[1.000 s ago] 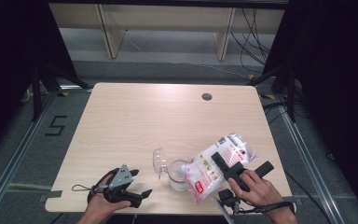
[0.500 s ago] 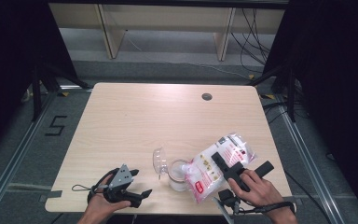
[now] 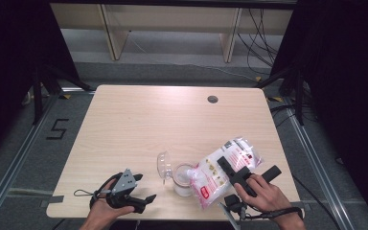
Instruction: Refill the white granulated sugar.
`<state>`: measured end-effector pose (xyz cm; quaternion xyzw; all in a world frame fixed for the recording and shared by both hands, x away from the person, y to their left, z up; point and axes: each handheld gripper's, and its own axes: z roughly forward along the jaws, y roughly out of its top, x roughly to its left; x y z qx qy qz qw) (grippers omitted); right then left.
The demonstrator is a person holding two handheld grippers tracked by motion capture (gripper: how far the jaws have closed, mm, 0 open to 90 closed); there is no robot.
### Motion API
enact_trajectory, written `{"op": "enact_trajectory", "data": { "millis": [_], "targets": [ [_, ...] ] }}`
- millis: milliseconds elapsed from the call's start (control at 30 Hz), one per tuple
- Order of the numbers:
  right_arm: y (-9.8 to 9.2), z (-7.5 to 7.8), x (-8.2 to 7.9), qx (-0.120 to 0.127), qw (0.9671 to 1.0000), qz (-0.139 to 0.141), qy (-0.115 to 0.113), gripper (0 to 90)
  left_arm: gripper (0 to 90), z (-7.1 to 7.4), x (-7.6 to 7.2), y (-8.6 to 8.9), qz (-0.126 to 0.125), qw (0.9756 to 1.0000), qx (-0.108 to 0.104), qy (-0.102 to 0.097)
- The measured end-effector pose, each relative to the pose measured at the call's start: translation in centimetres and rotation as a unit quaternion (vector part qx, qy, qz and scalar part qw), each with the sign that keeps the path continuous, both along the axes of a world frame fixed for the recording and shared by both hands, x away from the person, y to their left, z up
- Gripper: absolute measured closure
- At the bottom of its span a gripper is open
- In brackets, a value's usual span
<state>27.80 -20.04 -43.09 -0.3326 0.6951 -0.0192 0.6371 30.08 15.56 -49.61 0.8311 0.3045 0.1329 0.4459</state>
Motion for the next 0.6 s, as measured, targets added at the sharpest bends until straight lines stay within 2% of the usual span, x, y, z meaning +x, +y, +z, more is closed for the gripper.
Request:
{"op": "enact_trajectory", "data": {
  "millis": [33,233,267,300,400,433,467,500,600],
  "targets": [
    [0.01,0.02,0.02,0.002,1.0,0.001,0.0,64.0,15.5,0.03,0.05,0.06,-0.001,1.0,0.004,-0.002],
    [0.02,0.09,-0.01,0.001,1.0,0.001,-0.001,64.0,15.5,-0.01,-0.01,-0.03,0.001,1.0,-0.001,0.0],
    [0.02,0.09,-0.01,0.001,1.0,0.001,-0.001,64.0,15.5,-0.01,0.04,0.03,-0.001,1.0,0.004,-0.002],
    [-0.02,0.13,-0.04,0.001,1.0,0.001,0.0,64.1,15.6,-0.03,-0.02,-0.07,0.002,1.0,-0.004,0.001],
    [0.0,0.1,-0.03,-0.001,1.0,0.001,-0.001,64.1,15.6,-0.03,-0.04,-0.09,0.002,1.0,-0.005,0.001],
    [-0.01,0.1,-0.04,0.001,1.0,0.0,-0.001,64.1,15.5,0.04,0.08,0.11,-0.003,0.9999,0.013,-0.003],
    [-0.01,0.11,-0.03,0.0,1.0,0.001,0.0,64.2,15.6,0.04,0.08,0.09,-0.003,0.9999,0.013,-0.002],
    [-0.01,0.11,-0.03,0.001,1.0,0.002,0.0,64.2,15.6,0.0,-0.01,-0.02,0.001,1.0,-0.001,0.0],
    [0.0,0.09,-0.04,-0.001,1.0,0.001,0.0,64.2,15.6,0.01,0.02,0.04,-0.001,1.0,0.002,-0.001]
  ]
}}
